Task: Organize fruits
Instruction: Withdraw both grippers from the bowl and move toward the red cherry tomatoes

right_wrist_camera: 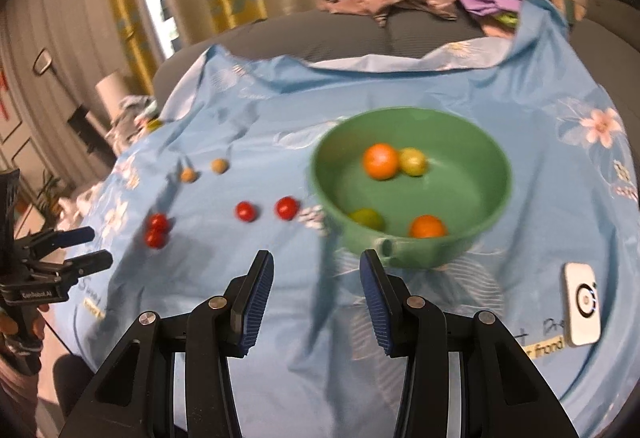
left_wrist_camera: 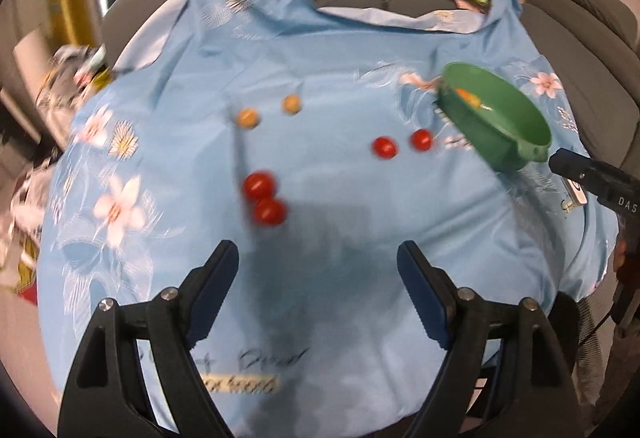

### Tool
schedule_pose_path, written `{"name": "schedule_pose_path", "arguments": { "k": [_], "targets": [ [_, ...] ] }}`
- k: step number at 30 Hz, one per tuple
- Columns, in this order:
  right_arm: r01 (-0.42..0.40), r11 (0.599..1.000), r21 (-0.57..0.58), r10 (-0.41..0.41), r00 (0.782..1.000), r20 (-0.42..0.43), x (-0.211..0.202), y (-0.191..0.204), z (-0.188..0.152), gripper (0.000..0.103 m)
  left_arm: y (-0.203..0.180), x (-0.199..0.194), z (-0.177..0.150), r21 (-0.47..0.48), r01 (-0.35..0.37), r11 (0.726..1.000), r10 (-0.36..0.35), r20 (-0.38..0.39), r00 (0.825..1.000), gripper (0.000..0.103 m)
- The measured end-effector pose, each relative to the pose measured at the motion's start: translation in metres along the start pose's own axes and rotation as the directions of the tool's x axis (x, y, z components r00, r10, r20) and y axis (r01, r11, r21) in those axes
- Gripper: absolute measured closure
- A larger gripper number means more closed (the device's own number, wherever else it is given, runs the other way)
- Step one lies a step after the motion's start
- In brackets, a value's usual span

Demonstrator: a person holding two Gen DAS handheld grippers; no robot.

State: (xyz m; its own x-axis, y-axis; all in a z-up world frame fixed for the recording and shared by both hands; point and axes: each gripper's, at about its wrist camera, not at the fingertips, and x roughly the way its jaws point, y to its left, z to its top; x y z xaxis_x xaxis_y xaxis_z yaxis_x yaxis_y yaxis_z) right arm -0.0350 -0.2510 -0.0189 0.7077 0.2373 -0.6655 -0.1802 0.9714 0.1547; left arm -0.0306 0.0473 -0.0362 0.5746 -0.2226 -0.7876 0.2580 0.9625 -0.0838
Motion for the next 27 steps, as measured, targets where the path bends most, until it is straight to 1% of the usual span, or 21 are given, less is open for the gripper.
{"name": "schedule_pose_path", "arguments": {
  "k": [3,7,12,14,18,20,21,23,27],
  "targets": [
    [-0.016,1.0,-0.02,0.016,1.0,-0.025,0.009,0.012,-0.001,0.058,0.018,-0.002,-0.013,-0.047,0.006,0.999,-0.006,-0.011,1.0,0.021],
    [-0.048,0.998,-0.043,0.045,0.997,-0.067,0.022,0.03,-0.003,0.058,0.028,0.0,-0.022,-0.086,0.029,0.996,-0.031,-0.018,0.999,0.023],
    [-0.079,0.993,-0.083,0.07,0.992,-0.103,0.034,0.051,-0.004,0.058,0.031,0.002,-0.02,-0.101,0.092,0.991,-0.092,0.008,0.996,0.025],
    [-0.093,0.991,-0.101,0.081,0.99,-0.112,0.038,0.059,-0.003,0.058,0.029,0.005,-0.015,-0.093,0.113,0.989,-0.112,0.016,0.994,0.027],
    [-0.12,0.986,-0.117,0.106,0.986,-0.126,0.044,0.069,0.0,0.058,0.023,0.016,-0.004,-0.056,0.129,0.99,-0.129,0.018,0.992,0.034],
    [-0.131,0.984,-0.123,0.114,0.984,-0.137,0.049,0.073,0.001,0.058,0.02,0.027,0.003,-0.043,0.136,0.99,-0.136,0.003,0.991,0.042],
    [-0.134,0.983,-0.128,0.115,0.983,-0.145,0.052,0.076,0.001,0.058,0.019,0.031,0.005,-0.036,0.14,0.989,-0.14,-0.004,0.99,0.045],
    [-0.145,0.979,-0.141,0.123,0.98,-0.155,0.057,0.08,0.002,0.058,0.018,0.041,0.011,-0.027,0.134,0.991,-0.134,-0.013,0.991,0.048],
    [-0.169,0.975,-0.143,0.144,0.975,-0.167,0.063,0.083,0.003,0.058,0.023,0.061,0.022,-0.009,0.084,0.996,-0.084,-0.038,0.996,0.048]
  ]
}}
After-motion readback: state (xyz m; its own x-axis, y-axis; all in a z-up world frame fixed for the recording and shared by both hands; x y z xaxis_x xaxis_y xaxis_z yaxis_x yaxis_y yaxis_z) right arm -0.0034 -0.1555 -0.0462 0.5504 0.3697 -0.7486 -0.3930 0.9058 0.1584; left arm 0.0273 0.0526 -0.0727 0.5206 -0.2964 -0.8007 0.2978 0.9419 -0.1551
